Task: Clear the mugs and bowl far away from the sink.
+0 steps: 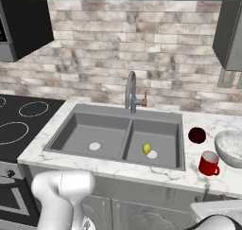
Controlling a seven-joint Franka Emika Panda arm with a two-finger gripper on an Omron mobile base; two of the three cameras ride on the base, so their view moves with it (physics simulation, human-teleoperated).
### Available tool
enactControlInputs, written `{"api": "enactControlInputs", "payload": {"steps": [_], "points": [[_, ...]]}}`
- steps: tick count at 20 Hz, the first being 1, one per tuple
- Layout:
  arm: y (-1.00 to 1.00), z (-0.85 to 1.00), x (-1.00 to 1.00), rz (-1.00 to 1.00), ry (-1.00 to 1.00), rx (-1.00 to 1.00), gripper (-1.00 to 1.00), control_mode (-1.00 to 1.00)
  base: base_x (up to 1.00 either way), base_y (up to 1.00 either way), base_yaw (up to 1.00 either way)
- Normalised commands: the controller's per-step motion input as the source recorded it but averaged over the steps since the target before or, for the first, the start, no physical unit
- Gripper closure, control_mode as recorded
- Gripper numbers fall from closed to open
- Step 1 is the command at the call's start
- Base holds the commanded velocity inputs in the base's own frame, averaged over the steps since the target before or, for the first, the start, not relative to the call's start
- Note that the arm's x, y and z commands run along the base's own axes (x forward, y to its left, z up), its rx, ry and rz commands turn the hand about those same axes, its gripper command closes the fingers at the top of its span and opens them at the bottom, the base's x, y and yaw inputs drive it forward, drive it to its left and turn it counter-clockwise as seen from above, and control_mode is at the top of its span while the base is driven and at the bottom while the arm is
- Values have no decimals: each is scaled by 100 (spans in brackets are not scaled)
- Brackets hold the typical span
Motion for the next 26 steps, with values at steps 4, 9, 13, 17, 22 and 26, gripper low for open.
{"api": "enactControlInputs", "payload": {"steps": [4,9,13,17,22,26], "points": [[0,-12,0,2,-14,-10,-100,-100,0,0,0],[0,0,1,0,0,0,-100,-100,0,0,0],[0,0,19,0,0,0,-100,-100,0,0,0],[-1,0,31,0,0,0,-100,-100,0,0,0],[-8,0,35,0,0,0,-100,-100,0,0,0],[-13,-1,37,3,1,0,-100,-100,0,0,0]]}}
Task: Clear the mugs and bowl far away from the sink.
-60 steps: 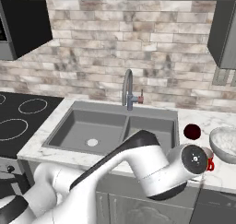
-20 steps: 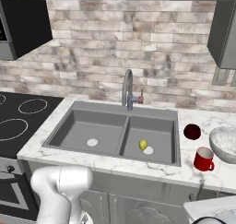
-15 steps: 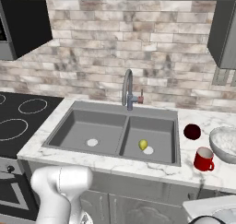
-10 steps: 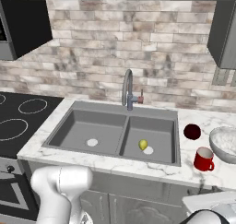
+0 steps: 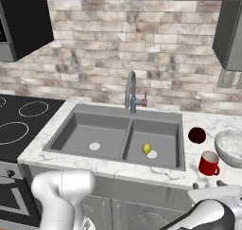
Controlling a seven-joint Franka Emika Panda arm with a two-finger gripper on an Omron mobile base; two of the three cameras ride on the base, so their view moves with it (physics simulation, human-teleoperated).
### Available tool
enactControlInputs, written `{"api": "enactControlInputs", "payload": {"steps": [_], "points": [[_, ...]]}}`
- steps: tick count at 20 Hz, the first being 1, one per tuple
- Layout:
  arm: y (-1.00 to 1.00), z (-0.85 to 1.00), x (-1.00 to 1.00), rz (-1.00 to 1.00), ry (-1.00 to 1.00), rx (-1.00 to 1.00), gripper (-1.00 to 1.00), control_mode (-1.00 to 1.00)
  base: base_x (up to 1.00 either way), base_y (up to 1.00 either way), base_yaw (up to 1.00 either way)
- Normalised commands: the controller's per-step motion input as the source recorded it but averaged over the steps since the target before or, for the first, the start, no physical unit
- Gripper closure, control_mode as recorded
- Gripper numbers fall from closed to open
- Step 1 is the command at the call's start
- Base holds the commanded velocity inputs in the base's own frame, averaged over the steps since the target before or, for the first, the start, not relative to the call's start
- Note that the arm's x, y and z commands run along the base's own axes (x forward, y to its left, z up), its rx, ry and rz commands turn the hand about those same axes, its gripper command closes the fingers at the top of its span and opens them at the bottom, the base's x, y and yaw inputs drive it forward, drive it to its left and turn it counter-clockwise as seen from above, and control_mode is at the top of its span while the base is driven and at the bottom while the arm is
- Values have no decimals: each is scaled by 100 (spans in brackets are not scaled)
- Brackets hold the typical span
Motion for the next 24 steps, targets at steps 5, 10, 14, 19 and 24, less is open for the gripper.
{"api": "enactControlInputs", "payload": {"steps": [5,10,14,19,24], "points": [[-25,-7,33,8,2,0,-100,-100,0,0,0],[-25,-9,31,8,7,0,-100,-100,0,0,0],[-21,-14,31,8,8,-2,-100,-100,0,0,0],[-26,-17,33,8,10,-2,-100,-100,0,0,0],[-23,-21,24,8,6,-2,-100,-100,0,0,0]]}}
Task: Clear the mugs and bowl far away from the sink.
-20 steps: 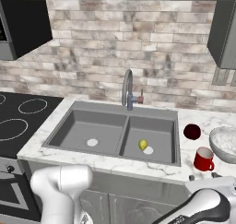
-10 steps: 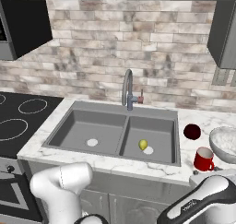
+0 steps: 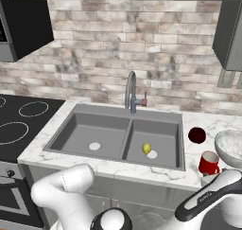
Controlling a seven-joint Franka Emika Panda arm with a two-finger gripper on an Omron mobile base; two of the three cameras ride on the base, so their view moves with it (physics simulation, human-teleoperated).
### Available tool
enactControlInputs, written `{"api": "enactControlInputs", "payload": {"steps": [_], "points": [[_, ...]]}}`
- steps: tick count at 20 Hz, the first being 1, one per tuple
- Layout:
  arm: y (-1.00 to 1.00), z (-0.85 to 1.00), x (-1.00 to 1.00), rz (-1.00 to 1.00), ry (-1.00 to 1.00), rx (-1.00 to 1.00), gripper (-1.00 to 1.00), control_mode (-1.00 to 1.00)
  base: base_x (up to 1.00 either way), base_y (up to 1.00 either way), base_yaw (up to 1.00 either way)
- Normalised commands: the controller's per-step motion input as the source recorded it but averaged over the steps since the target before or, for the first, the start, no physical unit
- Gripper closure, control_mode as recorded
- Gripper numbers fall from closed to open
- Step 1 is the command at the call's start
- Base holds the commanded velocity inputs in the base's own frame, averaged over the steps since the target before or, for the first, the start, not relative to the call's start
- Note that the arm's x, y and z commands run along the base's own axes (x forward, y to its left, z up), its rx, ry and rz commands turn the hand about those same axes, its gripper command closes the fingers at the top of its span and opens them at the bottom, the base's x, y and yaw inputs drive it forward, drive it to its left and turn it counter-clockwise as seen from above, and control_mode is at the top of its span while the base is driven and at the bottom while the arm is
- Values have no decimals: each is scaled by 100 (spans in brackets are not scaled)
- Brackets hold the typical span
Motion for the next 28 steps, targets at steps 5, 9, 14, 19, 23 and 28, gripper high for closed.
{"api": "enactControlInputs", "payload": {"steps": [5,9,14,19,23,28], "points": [[-13,-29,16,5,1,-6,-100,-100,0,0,0],[-2,-31,8,3,0,-10,-100,-100,0,0,0],[0,-16,11,0,0,-8,-100,-100,0,0,0],[0,0,20,0,0,-3,-100,-100,0,0,0],[0,0,24,0,0,0,-100,-100,0,0,0],[0,0,25,0,0,0,-100,-100,0,0,0]]}}
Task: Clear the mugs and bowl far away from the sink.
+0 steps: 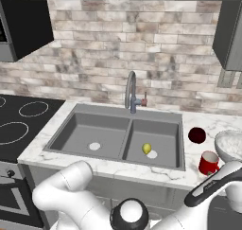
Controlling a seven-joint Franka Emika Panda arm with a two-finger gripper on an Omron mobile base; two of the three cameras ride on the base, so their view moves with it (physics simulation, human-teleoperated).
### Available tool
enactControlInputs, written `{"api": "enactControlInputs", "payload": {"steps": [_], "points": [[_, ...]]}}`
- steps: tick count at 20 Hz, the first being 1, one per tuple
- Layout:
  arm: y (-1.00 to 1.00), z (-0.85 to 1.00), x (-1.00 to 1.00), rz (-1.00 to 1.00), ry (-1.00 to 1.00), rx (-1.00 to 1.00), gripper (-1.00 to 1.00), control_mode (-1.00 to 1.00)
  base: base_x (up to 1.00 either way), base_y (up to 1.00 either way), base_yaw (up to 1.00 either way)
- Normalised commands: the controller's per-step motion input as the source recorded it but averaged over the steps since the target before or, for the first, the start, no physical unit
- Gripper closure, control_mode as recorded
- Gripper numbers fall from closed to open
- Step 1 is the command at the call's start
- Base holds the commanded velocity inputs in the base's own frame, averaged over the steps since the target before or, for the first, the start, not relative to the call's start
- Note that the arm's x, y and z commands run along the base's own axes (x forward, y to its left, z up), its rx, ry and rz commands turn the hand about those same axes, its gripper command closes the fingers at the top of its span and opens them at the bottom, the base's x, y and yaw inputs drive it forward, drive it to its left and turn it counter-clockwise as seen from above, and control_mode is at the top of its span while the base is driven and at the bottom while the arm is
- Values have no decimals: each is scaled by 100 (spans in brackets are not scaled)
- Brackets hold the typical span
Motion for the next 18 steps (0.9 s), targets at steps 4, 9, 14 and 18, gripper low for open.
{"api": "enactControlInputs", "payload": {"steps": [4,9,14,18], "points": [[0,-11,15,0,1,-4,-100,-100,0,0,0],[0,-23,13,0,4,-7,-100,-100,0,0,0],[0,-23,14,0,7,-7,-100,-100,0,0,0],[0,-1,20,0,7,-1,-100,-100,0,0,0]]}}
